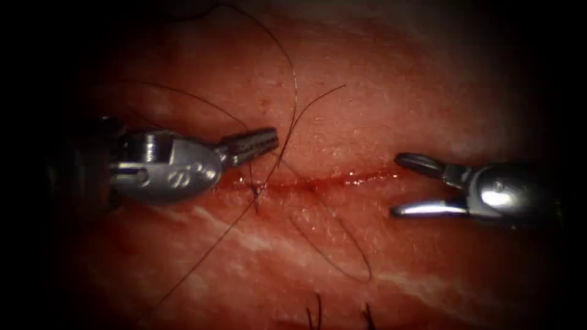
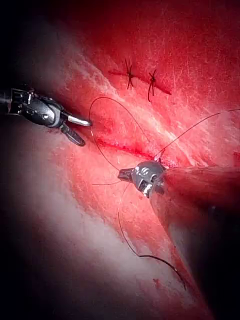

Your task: Wound Closure

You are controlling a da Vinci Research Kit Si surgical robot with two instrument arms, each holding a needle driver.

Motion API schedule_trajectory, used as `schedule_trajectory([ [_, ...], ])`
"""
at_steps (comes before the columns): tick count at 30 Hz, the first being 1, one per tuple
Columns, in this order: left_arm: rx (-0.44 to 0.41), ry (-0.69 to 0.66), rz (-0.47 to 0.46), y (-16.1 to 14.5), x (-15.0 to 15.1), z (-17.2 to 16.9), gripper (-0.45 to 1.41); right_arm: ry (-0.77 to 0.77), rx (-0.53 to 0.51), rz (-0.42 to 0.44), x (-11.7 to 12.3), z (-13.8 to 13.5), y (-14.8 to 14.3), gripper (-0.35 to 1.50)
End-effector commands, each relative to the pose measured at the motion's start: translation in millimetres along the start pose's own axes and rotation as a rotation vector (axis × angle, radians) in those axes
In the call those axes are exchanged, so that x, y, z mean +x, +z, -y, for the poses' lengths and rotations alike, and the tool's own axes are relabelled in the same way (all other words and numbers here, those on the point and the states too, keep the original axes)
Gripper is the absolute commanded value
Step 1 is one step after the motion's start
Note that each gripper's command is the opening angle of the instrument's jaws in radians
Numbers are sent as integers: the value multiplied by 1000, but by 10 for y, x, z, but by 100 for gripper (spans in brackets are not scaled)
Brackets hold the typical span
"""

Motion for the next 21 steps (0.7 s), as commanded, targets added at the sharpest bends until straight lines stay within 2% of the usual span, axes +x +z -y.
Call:
schedule_trajectory([
  [1, -3, -3, 1, 9, -5, -7, -45, -5, 12, -11, -9, 14, 23, -16],
  [2, -4, 2, 11, 14, -10, -9, -45, -14, 21, -21, -10, 21, 40, -35],
  [6, -13, -6, 33, 30, -28, -20, -45, -23, 27, -51, -2, 32, 72, -35],
  [7, -13, -6, 33, 30, -28, -20, -45, -23, 27, -51, -2, 32, 72, -35],
  [8, -14, -21, 44, 38, -38, -27, -45, -25, 26, -68, 3, 36, 89, -35],
  [14, -10, -26, 54, 44, -43, -34, -45, -26, 3, -114, 11, 35, 117, -35],
  [21, -11, -24, 68, 44, -50, -41, -45, -18, -38, -171, 21, 33, 117, -35],
])
